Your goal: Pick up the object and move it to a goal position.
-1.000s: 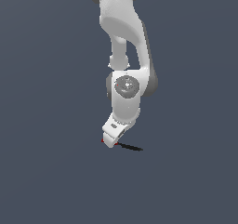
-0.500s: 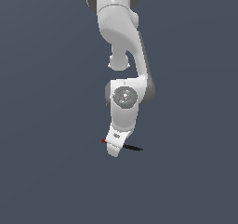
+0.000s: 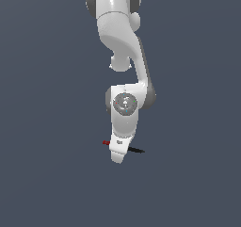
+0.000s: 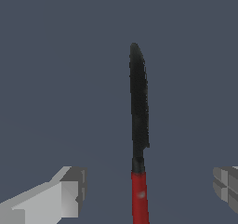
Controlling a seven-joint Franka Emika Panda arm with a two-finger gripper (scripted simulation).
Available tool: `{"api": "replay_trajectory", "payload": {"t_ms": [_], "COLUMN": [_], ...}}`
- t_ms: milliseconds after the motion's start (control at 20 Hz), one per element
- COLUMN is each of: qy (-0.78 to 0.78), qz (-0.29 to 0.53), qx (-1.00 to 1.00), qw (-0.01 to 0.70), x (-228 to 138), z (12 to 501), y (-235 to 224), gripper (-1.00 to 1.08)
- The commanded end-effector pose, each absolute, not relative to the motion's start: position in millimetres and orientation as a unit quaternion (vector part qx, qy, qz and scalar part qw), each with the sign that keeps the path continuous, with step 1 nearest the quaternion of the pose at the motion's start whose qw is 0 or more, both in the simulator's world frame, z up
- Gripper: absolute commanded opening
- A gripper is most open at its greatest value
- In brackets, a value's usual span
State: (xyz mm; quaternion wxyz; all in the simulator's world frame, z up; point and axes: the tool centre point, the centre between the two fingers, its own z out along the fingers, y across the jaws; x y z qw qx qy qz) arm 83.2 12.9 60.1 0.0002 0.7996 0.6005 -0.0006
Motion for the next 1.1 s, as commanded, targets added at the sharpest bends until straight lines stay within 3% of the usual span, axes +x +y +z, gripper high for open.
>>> {"api": "replay_trajectory", "payload": {"t_ms": [0, 1050], "qy": [0.608, 0.610], "qz": [0.000, 0.000], "qx": [0.794, 0.792], "qw": [0.000, 0.000], "x": [84.3, 84.4], "z": [58.6, 7.6], "y": [12.8, 12.7], "gripper": [1.00, 1.00]}}
